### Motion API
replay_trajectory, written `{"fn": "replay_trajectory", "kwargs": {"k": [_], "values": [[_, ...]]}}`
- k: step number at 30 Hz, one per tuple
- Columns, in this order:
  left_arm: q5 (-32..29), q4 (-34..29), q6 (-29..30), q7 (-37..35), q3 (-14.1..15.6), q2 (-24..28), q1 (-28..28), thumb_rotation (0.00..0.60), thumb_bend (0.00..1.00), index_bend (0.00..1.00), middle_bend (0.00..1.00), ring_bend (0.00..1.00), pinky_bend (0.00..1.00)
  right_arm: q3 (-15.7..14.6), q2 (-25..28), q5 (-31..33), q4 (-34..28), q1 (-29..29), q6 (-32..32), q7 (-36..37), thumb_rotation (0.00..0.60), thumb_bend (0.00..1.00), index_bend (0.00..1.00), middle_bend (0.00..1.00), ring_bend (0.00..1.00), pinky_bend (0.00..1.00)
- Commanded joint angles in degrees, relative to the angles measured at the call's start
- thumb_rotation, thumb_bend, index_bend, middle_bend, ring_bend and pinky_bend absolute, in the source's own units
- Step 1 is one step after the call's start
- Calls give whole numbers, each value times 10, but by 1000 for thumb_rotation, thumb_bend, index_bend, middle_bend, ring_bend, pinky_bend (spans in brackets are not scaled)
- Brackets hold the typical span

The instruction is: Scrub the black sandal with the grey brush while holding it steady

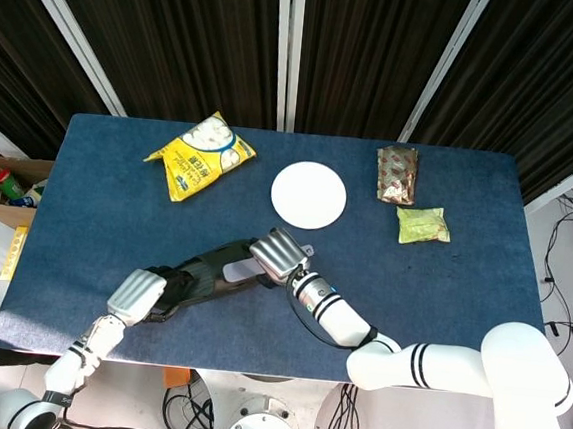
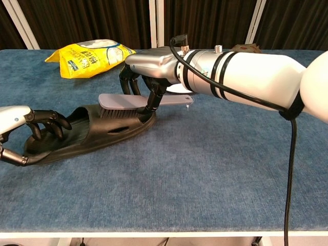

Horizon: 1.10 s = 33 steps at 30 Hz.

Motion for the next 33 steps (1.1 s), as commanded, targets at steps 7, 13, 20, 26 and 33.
{"fn": "replay_trajectory", "kwargs": {"k": [7, 13, 20, 26, 33], "values": [[-2, 4, -4, -2, 0, -3, -2, 578, 411, 265, 354, 298, 383, 17, -43, 32, 60, 34, 6, -40, 600, 536, 922, 710, 613, 458], [-1, 4, -3, -4, 0, -2, -2, 581, 411, 265, 354, 297, 383, 28, -67, 77, 103, 62, -5, -71, 600, 540, 923, 710, 613, 458], [0, 4, -2, -7, 1, 1, -2, 581, 412, 265, 354, 297, 383, 40, -83, 80, 138, 72, 21, -83, 600, 543, 923, 710, 613, 458], [1, 6, -3, -9, 2, -2, -3, 579, 411, 265, 354, 297, 383, 42, -62, 56, 108, 54, 36, -60, 600, 544, 922, 710, 613, 458], [-1, 11, -8, -10, 2, -7, -5, 579, 412, 265, 354, 298, 383, 12, 12, 22, 6, 30, -2, -34, 600, 548, 930, 711, 613, 455]]}}
